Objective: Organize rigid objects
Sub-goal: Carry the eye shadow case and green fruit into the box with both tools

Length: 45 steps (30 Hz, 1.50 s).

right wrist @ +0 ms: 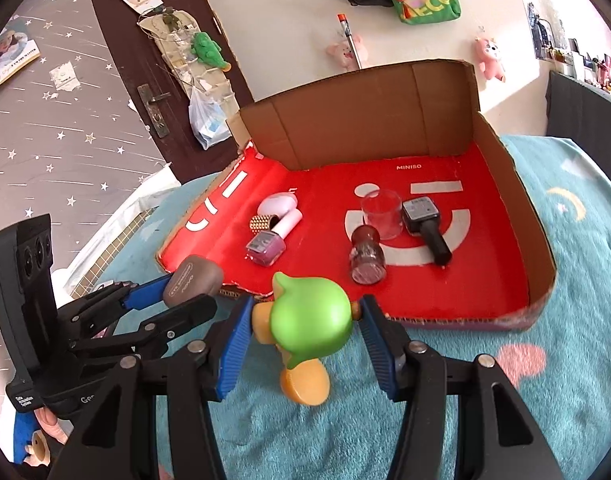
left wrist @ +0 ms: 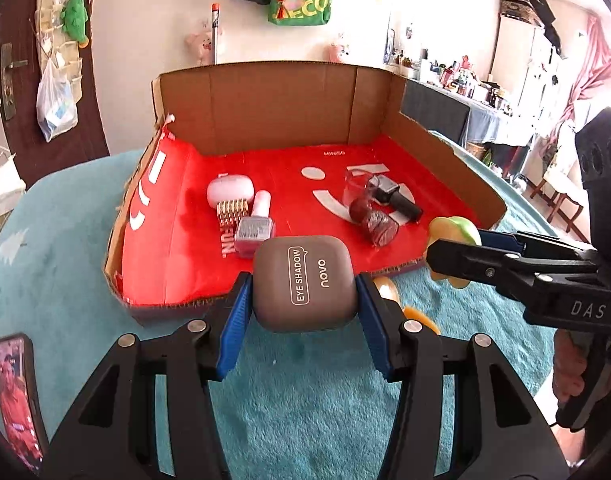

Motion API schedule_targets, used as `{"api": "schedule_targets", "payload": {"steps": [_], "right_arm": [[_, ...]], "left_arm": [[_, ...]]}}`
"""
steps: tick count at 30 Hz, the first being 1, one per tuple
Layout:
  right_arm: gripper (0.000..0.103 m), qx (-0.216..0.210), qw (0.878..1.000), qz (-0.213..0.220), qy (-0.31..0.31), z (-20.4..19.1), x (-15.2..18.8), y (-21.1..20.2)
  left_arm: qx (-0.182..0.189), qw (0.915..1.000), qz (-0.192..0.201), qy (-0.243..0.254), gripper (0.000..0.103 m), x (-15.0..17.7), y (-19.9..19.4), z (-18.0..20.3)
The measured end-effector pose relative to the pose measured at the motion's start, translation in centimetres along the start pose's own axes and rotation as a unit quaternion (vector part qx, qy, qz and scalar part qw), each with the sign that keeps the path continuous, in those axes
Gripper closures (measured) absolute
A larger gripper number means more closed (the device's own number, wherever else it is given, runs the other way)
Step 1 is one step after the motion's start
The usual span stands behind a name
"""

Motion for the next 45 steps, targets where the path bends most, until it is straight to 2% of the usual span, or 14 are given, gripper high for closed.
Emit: {"api": "schedule_targets", "payload": {"steps": [8,12,25,31,45], "right_arm": [[0.047,0.008,1.0,-0.002,-0.018,0.0,-1.5,0.8],[0.047,0.022,0.999,-0.018,-0.028,0.4,-1.9,1.9],[0.047,0.027,0.997,-0.062,-0.032,1.2,-1.6,4.9],[0.047,0.026,0.997,-0.075,-0.024,1.6,-1.5,5.8],[0.047,0.027,0.994,-0.099,-0.024,2.0,-1.0,7.1]], "left_arm": [[0.001,1.0,-0.006,-0.001,0.054,-1.5,1.2,-0.4],[0.005,0.9998,-0.018,0.002,0.054,-1.8,1.9,-0.5],[0.03,0.9965,-0.078,0.005,0.054,-1.3,4.8,-1.0],[0.025,0.9953,-0.094,-0.001,0.054,-0.9,6.0,-1.6],[0.004,0.9951,-0.097,-0.017,0.054,-0.8,7.6,-2.7]]}}
Point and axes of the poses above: each gripper's, at about its wrist camera, not at the fingertips, and y roughly the way its jaws point, z to its right, x to its underside, the point moved 8 cm from there along y, roughly the way its jaws point, and after that the axes turned 5 degrees about -y, right-handed, at the moved point
